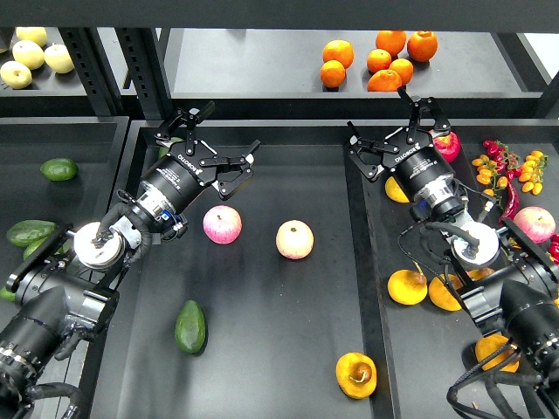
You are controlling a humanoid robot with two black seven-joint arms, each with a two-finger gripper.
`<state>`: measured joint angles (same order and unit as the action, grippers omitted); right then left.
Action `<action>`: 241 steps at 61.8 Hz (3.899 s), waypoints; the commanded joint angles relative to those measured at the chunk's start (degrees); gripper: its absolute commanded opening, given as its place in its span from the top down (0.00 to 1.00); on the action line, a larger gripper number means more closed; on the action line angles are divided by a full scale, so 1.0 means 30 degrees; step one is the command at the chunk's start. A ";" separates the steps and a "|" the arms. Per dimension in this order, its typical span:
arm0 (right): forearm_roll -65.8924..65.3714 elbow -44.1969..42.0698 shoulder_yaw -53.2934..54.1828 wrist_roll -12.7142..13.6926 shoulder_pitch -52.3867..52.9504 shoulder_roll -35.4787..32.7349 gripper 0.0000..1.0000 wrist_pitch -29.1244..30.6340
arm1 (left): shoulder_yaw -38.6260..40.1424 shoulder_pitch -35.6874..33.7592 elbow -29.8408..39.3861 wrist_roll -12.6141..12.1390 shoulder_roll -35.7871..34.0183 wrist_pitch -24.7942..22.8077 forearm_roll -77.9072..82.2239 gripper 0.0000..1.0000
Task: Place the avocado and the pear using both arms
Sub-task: 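Lift the left gripper away from the pink apple toward the avocado bin, then lower the open left gripper toward the dark green avocado on the table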
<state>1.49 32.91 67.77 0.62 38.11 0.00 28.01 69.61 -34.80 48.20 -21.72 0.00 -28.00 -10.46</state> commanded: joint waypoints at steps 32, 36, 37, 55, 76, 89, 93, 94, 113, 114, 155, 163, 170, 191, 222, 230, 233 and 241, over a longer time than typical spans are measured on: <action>0.0000 0.0223 0.0058 -0.0030 0.0011 0.0000 0.01 -0.0004 | 0.0029 -0.0088 -0.0039 -0.0083 0.0000 0.0000 -0.0001 0.01; 0.0000 0.0222 0.0088 -0.0030 0.0011 0.0000 0.01 -0.0004 | 0.0088 -0.0088 -0.0040 -0.0171 0.0000 0.0000 -0.0001 0.01; 0.0000 0.0193 0.0116 -0.0030 0.0011 0.0000 0.01 -0.0004 | 0.0117 -0.0088 -0.0098 -0.0200 0.0000 0.0000 -0.0001 0.01; 0.0030 0.0164 0.0117 -0.0030 -0.0018 0.0000 0.01 -0.0004 | -0.0292 -0.0966 -0.0333 -0.2093 0.0000 0.0000 0.0322 0.01; 0.0030 0.0193 0.0146 -0.0030 -0.0018 0.0000 0.01 -0.0004 | -0.4949 -0.3544 -0.0186 -0.2093 -0.3368 0.0000 0.0205 0.01; 0.0030 0.0193 0.0146 -0.0030 -0.0018 0.0000 0.01 -0.0004 | -0.9313 -0.6063 -0.0304 -0.2093 -0.5887 0.0000 0.0263 0.01; 0.0030 0.0193 0.0146 -0.0030 -0.0018 0.0000 0.01 -0.0004 | -1.0544 -0.6649 -0.0333 -0.2093 -0.6415 0.0000 0.0321 0.01; 0.0030 0.0193 0.0146 -0.0030 -0.0018 0.0000 0.01 -0.0004 | -1.0982 -0.6824 -0.0333 -0.2093 -0.6561 0.0000 0.0351 0.01; 0.0030 0.0222 0.0205 -0.0059 -0.0223 0.0000 0.01 -0.0004 | -1.5966 -0.8086 -0.0215 -0.2093 -0.8321 0.0000 0.5827 0.01; 0.0030 0.0222 0.0205 -0.0059 -0.0223 0.0000 0.01 -0.0004 | -1.6054 -0.8086 -0.0215 -0.2093 -0.8349 0.0000 0.6294 0.01; 0.0030 0.0222 0.0439 -0.0088 -0.0574 0.0000 0.01 -0.0004 | -1.8925 -0.7940 -0.0040 -0.2093 -0.8350 0.0000 1.3387 0.01; 0.0030 0.0222 0.0439 -0.0059 -0.0575 0.0000 0.01 -0.0004 | -1.9394 -0.7851 -0.0040 -0.2093 -0.8320 0.0000 1.4208 0.02; 0.0030 0.0222 0.0410 -0.0030 -0.0575 0.0000 0.01 -0.0004 | -1.9775 -0.7764 -0.0040 -0.2093 -0.8262 0.0000 1.4969 0.02; 0.0030 0.0222 0.0381 -0.0001 -0.0575 0.0000 0.01 -0.0004 | -2.0273 -0.6622 -0.0098 -0.2093 -0.7998 0.0000 1.7606 0.02; 0.0030 0.0193 0.0410 -0.0030 -0.0604 0.0000 0.01 -0.0004 | -2.0244 -0.5274 -0.0215 -0.2093 -0.7002 0.0000 1.8925 0.02; 0.0030 0.0164 0.0410 -0.0030 -0.0604 0.0000 0.01 -0.0004 | -2.0244 -0.4981 -0.0245 -0.2093 -0.6739 0.0000 1.8925 0.02; 0.0001 0.0164 0.0410 -0.0001 -0.0604 0.0000 0.01 -0.0004 | -2.0244 -0.4893 -0.0245 -0.2093 -0.6621 0.0000 1.8925 0.02; 0.0030 0.0135 0.0410 -0.0029 -0.0604 0.0000 0.01 -0.0004 | -2.0244 -0.4629 -0.0274 -0.2093 -0.6416 0.0000 1.8955 0.02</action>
<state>1.58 33.36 68.99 0.54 36.30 0.00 28.00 8.88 -49.36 47.46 -28.00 -19.85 -27.98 46.37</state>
